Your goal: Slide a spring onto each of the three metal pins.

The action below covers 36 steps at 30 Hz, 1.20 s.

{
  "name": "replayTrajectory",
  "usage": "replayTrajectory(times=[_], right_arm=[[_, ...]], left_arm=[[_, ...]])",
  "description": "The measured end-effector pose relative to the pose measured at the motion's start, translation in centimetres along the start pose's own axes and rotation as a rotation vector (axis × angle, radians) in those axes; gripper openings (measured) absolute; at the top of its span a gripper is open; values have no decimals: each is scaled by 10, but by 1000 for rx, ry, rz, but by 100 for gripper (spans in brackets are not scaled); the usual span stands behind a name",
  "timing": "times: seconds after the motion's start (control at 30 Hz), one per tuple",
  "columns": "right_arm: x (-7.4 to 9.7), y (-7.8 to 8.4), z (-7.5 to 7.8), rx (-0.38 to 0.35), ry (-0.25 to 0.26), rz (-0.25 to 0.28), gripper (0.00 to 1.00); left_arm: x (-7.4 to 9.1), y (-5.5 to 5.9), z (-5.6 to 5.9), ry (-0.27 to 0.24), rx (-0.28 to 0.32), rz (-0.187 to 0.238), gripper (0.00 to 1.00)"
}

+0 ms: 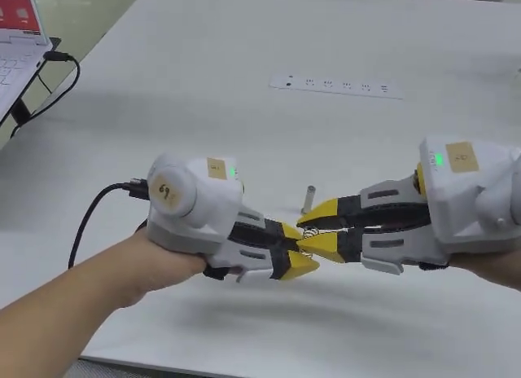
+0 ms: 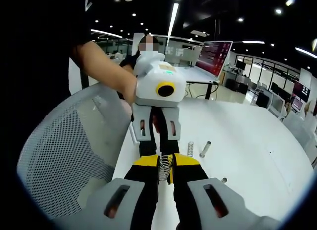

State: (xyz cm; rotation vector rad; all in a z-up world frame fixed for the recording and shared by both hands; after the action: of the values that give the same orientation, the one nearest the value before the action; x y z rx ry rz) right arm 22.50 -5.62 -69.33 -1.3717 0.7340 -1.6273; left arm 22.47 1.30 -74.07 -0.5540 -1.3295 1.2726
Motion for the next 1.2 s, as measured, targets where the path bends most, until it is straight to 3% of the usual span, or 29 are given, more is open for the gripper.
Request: replayTrajectory(times=[0.5, 0.67, 0.87, 1.2], right_arm=[[-1, -4, 0, 29, 7, -15, 7], [-2, 0, 0, 48, 13, -50, 7], [0, -1, 0, 37, 27, -53, 7], [3, 3, 5, 36, 51, -75, 7]], left_arm=[[-1, -3, 1, -8, 22, 10, 3], [-2, -4, 2, -7, 54, 15, 10], [2, -2, -3, -40, 44, 7, 19], [22, 6, -14, -108, 53, -12, 32]])
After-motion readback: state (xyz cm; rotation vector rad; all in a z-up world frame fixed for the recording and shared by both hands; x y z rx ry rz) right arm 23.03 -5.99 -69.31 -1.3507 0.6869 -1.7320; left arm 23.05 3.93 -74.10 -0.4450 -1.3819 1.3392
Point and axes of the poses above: the centre of the closed fingertips' face, and the gripper's own axes: x roughly backward along the fingers, z roughly to its right, y roughly out of its underside, the point moved 6 cm from there along x, roughly backward along the fingers, and after that the axes turned 7 degrees about x, right-handed, at the moved point
